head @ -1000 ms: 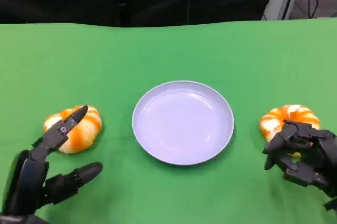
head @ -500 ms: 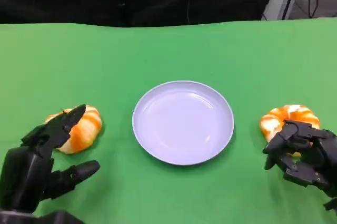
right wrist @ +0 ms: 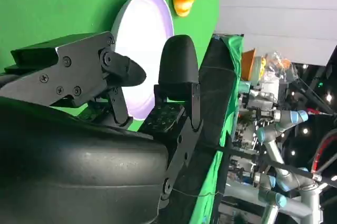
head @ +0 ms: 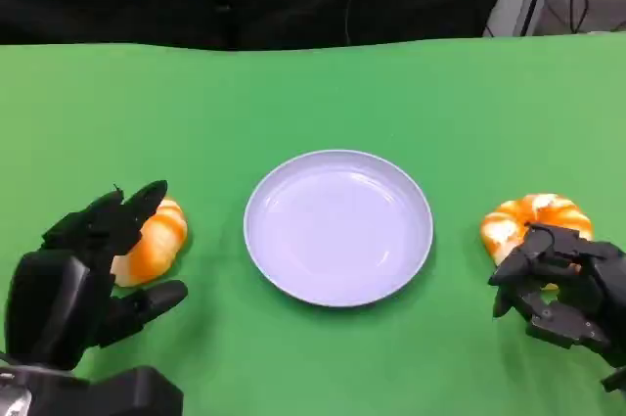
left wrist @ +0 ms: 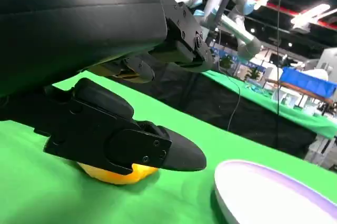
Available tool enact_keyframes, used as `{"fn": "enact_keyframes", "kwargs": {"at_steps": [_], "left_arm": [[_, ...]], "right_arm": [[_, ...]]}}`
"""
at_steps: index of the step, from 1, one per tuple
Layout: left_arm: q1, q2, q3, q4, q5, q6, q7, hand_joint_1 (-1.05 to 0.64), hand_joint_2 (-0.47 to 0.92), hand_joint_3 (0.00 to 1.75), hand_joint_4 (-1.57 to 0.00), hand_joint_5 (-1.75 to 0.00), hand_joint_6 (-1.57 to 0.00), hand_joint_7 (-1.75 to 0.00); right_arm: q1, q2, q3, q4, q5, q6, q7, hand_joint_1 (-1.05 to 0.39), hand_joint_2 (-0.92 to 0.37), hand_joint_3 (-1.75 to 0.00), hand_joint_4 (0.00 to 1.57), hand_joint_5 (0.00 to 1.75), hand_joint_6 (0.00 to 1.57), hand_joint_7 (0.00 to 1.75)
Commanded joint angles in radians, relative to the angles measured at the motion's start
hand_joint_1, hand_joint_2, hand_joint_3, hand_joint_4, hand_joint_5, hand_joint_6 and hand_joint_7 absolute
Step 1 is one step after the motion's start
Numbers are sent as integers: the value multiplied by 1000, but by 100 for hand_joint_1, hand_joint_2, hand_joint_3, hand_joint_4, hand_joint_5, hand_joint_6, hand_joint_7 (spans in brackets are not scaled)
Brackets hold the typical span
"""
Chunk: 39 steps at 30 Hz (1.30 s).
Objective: Grasp the bread from the table and place it into the plate.
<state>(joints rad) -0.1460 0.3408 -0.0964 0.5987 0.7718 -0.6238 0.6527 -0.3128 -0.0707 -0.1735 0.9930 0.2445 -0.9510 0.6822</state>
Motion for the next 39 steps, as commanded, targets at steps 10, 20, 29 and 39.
{"fn": "enact_keyframes", "kwargs": {"at_steps": [10, 20, 29, 39], "left_arm": [[-122, 57, -99, 139, -1, 99, 21, -75, 92, 22, -42, 0, -47, 0], [-195, 66, -152, 227, -11, 156, -6, -79, 92, 24, -40, 0, -46, 0], [-242, 68, -185, 311, -33, 169, -11, -78, 92, 24, -41, 0, -46, 0], [-264, 70, -206, 348, -53, 161, -15, -79, 92, 26, -41, 0, -47, 0]], "right_arm": [[-8, -3, -3, -2, 3, -10, -16, 8, -79, -77, 81, 151, 83, 112], [-9, -2, -3, -1, 5, -6, -14, 7, -78, -78, 81, 151, 84, 111], [-9, -1, -5, -1, 8, -9, -14, 7, -77, -79, 81, 151, 84, 111], [-8, -3, -3, -2, 5, -10, -14, 7, -77, -80, 81, 151, 84, 112]]}}
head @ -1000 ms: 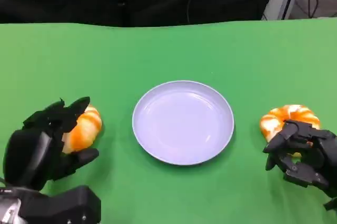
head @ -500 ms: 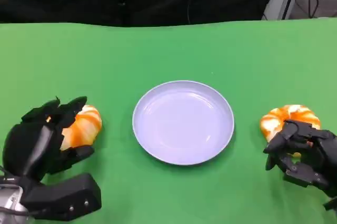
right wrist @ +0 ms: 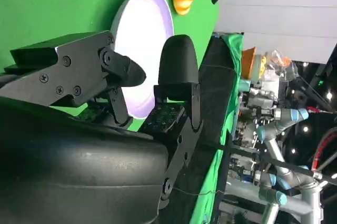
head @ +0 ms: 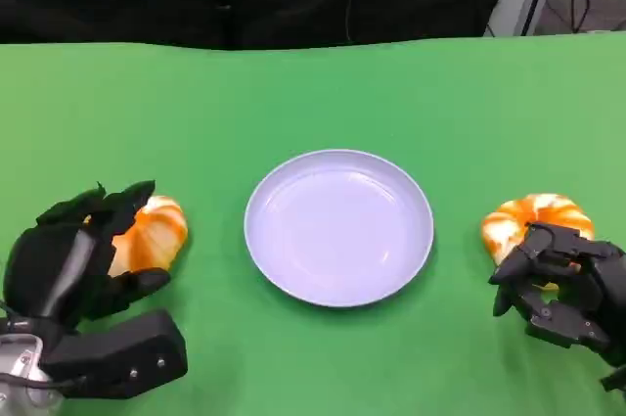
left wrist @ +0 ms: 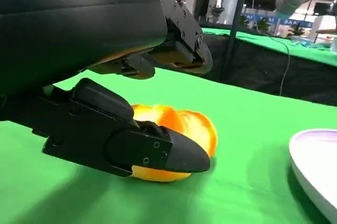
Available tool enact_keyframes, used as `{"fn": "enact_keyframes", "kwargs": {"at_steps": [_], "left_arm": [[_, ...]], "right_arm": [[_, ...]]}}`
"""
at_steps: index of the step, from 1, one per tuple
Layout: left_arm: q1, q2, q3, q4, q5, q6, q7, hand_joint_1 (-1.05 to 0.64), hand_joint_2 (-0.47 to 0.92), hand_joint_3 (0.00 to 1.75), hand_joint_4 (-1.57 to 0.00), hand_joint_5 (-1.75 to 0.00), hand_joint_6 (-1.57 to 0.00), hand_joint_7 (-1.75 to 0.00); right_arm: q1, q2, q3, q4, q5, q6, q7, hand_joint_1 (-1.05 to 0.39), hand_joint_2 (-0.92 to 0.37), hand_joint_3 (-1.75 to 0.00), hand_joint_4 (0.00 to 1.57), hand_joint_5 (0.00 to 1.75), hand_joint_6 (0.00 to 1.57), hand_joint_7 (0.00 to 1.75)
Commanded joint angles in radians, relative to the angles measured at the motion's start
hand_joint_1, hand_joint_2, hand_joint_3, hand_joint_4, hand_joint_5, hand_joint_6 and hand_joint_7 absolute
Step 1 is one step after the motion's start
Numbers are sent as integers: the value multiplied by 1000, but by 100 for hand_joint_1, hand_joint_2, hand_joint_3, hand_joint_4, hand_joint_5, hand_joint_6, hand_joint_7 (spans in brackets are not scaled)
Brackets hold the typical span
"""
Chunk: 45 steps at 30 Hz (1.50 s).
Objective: Grasp the bread from the table and place it into the plate.
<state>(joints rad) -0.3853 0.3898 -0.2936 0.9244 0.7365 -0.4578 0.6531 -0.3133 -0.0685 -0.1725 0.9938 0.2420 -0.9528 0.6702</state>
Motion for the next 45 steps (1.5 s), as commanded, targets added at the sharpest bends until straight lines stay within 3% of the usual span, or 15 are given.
{"fn": "enact_keyframes", "kwargs": {"at_steps": [1, 45], "left_arm": [[-31, 20, -11, 33, -22, -7, -23, -79, 92, 26, -41, 0, -47, -1], [-138, -32, -77, 195, -93, 12, -131, -79, 92, 25, -42, 0, -49, 0]], "right_arm": [[-7, -5, -4, -2, 8, -8, -1, 7, -77, -80, 81, 152, 83, 112], [-6, -2, -6, -10, 19, 1, 3, 7, -77, -79, 81, 151, 84, 111]]}}
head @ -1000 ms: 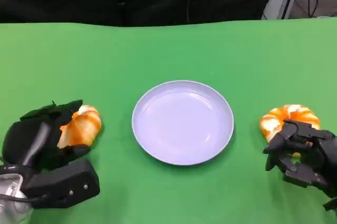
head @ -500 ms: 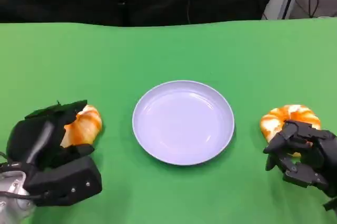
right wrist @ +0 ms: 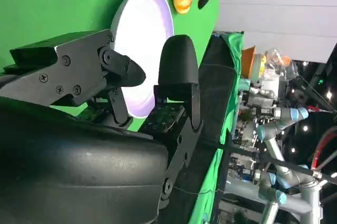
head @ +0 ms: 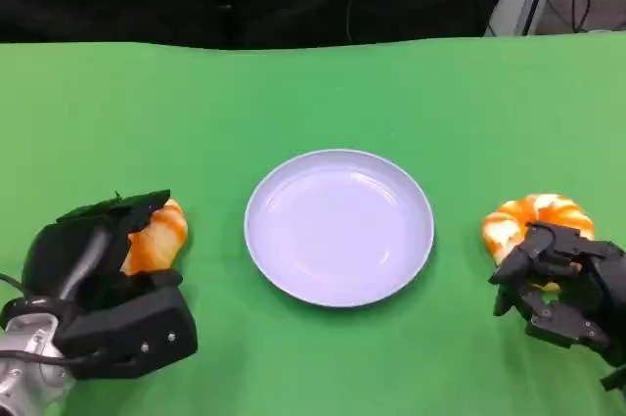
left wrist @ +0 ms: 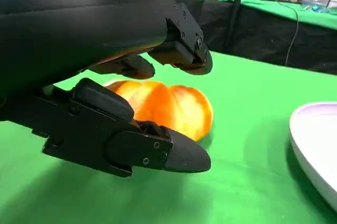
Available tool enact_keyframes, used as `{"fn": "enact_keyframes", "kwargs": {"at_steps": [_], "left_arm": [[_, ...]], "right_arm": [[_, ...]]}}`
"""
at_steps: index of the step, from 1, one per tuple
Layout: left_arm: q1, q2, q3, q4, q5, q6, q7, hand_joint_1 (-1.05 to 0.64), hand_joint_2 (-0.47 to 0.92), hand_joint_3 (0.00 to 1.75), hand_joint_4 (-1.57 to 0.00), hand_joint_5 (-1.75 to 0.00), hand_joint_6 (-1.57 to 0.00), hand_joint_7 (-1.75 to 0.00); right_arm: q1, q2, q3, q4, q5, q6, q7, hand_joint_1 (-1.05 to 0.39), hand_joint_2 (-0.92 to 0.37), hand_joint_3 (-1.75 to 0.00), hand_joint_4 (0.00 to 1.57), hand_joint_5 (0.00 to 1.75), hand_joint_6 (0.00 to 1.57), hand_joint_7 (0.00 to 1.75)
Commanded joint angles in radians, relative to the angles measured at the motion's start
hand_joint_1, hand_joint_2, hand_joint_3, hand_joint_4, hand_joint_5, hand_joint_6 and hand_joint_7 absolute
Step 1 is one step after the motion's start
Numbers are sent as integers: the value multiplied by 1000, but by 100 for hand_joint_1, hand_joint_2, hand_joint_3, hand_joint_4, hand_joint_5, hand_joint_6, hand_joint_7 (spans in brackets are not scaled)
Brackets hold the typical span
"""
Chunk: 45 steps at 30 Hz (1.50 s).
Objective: Grasp the bread from the table and place it into the plate.
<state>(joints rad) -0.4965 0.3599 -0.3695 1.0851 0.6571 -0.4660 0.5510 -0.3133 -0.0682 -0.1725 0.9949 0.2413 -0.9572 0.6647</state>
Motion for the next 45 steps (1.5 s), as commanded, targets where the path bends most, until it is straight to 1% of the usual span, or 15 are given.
{"fn": "enact_keyframes", "kwargs": {"at_steps": [1, 11, 14, 15, 16, 21, 26, 27, 30, 35, 39, 40, 43, 44, 45], "left_arm": [[-31, -4, -1, 45, -15, 27, -38, -79, 92, 25, -42, 0, -49, 0], [-48, -16, -2, 109, -21, 34, -45, -80, 92, 28, -42, -1, -49, 0], [-49, -15, -2, 114, -25, 30, -57, -68, 92, 25, -41, 0, -49, 0], [-49, -16, -1, 115, -29, 26, -61, -49, 92, 19, -40, 0, -49, 0], [-49, -16, 0, 116, -33, 23, -63, -43, 92, 16, -40, 0, -49, 0], [-49, -13, -1, 118, -46, 17, -69, -25, 92, 13, -39, 0, -49, 0], [-49, -12, 0, 116, -51, 16, -78, -23, 92, 13, -39, 0, -49, 0], [-48, -10, 0, 114, -52, 15, -83, -18, 92, 16, -39, 0, -49, 0], [-46, -7, 2, 107, -55, 11, -95, -13, 92, 18, -38, 0, -48, 0], [-44, -8, 6, 103, -60, 9, -100, -10, 92, 19, -38, 0, -49, 0], [-44, -13, 16, 105, -76, 4, -98, -5, 92, 24, -40, -1, -53, -2], [-44, -15, 21, 108, -83, -3, -93, -3, 92, 30, -60, -5, -69, -5], [-40, -20, 29, 112, -91, -29, -54, 0, 92, 31, -87, -10, -91, -7], [-39, -21, 29, 113, -88, -32, -40, -1, 92, 29, -97, -15, -97, -9], [-39, -22, 28, 114, -86, -32, -30, -3, 92, 27, -102, -24, -104, -8]], "right_arm": [[-6, -3, -6, -11, 19, 3, 9, 7, -78, -79, 81, 151, 84, 110], [-4, -6, -5, -10, 10, -11, 2, 7, -77, -79, 81, 150, 85, 110], [-1, -6, -6, -12, 13, -7, 4, 7, -76, -79, 81, 150, 85, 110], [0, -7, -6, -12, 13, -4, 4, 7, -76, -80, 81, 150, 85, 110], [0, -7, -7, -12, 13, -2, 4, 7, -76, -79, 81, 150, 85, 110], [-1, -7, -7, -12, 17, -3, 11, 6, -77, -79, 81, 149, 85, 110], [-1, -7, -7, -13, 16, -1, 10, 6, -77, -78, 81, 149, 85, 109], [-1, -7, -7, -13, 15, 1, 9, 6, -77, -78, 81, 149, 85, 108], [-2, -6, -7, -13, 15, 2, 8, 7, -76, -79, 81, 149, 86, 108], [-4, -5, -8, -11, 18, 0, 12, 7, -77, -79, 82, 149, 86, 107], [-5, -5, -8, -7, 18, -2, 12, 7, -76, -79, 81, 149, 86, 107], [-5, -6, -8, -7, 14, -5, 8, 7, -76, -79, 82, 149, 86, 108], [-4, -6, -7, -6, 12, -6, 6, 6, -77, -79, 82, 149, 86, 108], [-4, -7, -7, -6, 13, -6, 8, 7, -77, -79, 82, 149, 86, 108], [-4, -7, -7, -6, 14, -4, 9, 7, -77, -78, 82, 149, 86, 108]]}}
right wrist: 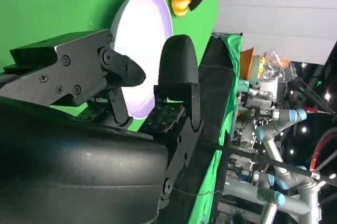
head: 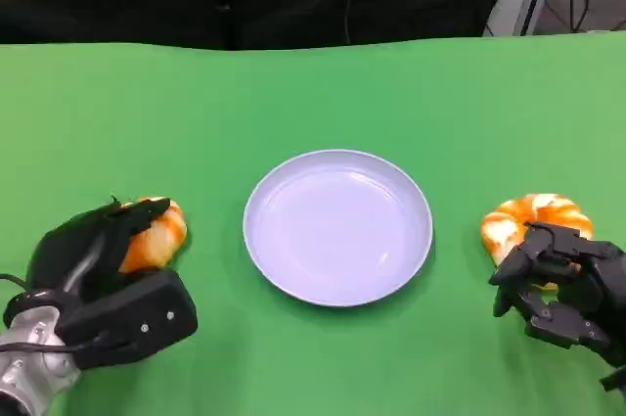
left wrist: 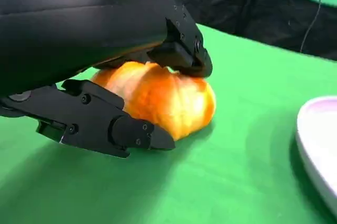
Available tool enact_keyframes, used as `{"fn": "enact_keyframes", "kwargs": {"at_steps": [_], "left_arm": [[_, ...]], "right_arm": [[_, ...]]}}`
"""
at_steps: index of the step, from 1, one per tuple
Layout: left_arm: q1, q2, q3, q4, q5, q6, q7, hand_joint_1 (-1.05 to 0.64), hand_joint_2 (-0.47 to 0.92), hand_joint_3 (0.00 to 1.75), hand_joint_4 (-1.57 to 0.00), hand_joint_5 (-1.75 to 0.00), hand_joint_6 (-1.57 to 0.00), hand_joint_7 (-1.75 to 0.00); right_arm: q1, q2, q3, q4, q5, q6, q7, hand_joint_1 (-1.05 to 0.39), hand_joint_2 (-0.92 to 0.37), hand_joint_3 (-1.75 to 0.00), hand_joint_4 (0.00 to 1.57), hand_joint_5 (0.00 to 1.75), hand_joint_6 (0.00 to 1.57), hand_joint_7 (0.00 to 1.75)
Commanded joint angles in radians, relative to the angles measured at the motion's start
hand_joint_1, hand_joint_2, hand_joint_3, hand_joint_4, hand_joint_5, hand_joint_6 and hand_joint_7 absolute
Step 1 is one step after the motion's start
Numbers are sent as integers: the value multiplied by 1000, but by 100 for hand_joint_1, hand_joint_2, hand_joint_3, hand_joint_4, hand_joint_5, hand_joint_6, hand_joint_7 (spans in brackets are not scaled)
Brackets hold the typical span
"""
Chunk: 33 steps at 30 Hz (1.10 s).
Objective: Grasp the bread from the table and place it into the plate.
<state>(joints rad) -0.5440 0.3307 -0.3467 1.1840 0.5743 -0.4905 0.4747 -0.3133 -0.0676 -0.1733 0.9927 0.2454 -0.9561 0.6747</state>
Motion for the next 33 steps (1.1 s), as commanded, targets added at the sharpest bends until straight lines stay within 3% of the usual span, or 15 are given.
{"fn": "enact_keyframes", "kwargs": {"at_steps": [1, 3, 7, 8, 9, 14, 23, 26, 33], "left_arm": [[8, 6, 4, 17, -2, -8, 52, -6, 92, 25, -95, -53, -112, -6], [7, 5, 2, 17, 1, -3, 64, -6, 92, 24, -88, -86, -122, -7], [4, 5, -9, 17, 11, 3, 80, -6, 92, 22, -86, -114, -132, -14], [4, 5, -11, 17, 12, 2, 83, -8, 92, 19, -75, -143, -114, -59], [4, 5, -12, 17, 13, 2, 85, -9, 92, 18, -70, -156, -95, -98], [4, 3, -16, 15, 16, 0, 105, -9, 92, 14, -61, -172, -70, -144], [4, 2, -18, 15, 15, 0, 114, -7, 92, 20, -61, -172, -68, -146], [17, 6, -28, -15, 48, -9, 240, -4, 92, 20, -57, -171, -67, -141], [30, 11, -29, -58, 62, -25, 312, -4, 92, 22, -55, -170, -69, -133]], "right_arm": [[-4, -7, -6, -4, 10, -4, -1, 7, -77, -78, 82, 149, 85, 108], [-5, -7, -7, -4, 12, -4, 0, 7, -77, -78, 82, 149, 85, 108], [-8, -7, -7, -2, 12, -1, 1, 7, -77, -77, 81, 149, 85, 108], [-8, -7, -7, -2, 12, 0, 0, 6, -77, -78, 82, 149, 85, 108], [-7, -7, -7, -3, 11, 1, 0, 6, -77, -78, 82, 149, 85, 108], [-9, -8, -6, 1, 4, -11, -8, 6, -75, -80, 82, 149, 86, 108], [-9, -9, -3, 3, -3, -21, -17, 6, -71, -87, 82, 150, 85, 110], [-9, -6, 0, 2, -3, -10, -19, 6, -73, -86, 82, 150, 85, 110], [-14, -4, -2, 4, 8, -1, -9, 6, -75, -81, 82, 149, 85, 109]]}}
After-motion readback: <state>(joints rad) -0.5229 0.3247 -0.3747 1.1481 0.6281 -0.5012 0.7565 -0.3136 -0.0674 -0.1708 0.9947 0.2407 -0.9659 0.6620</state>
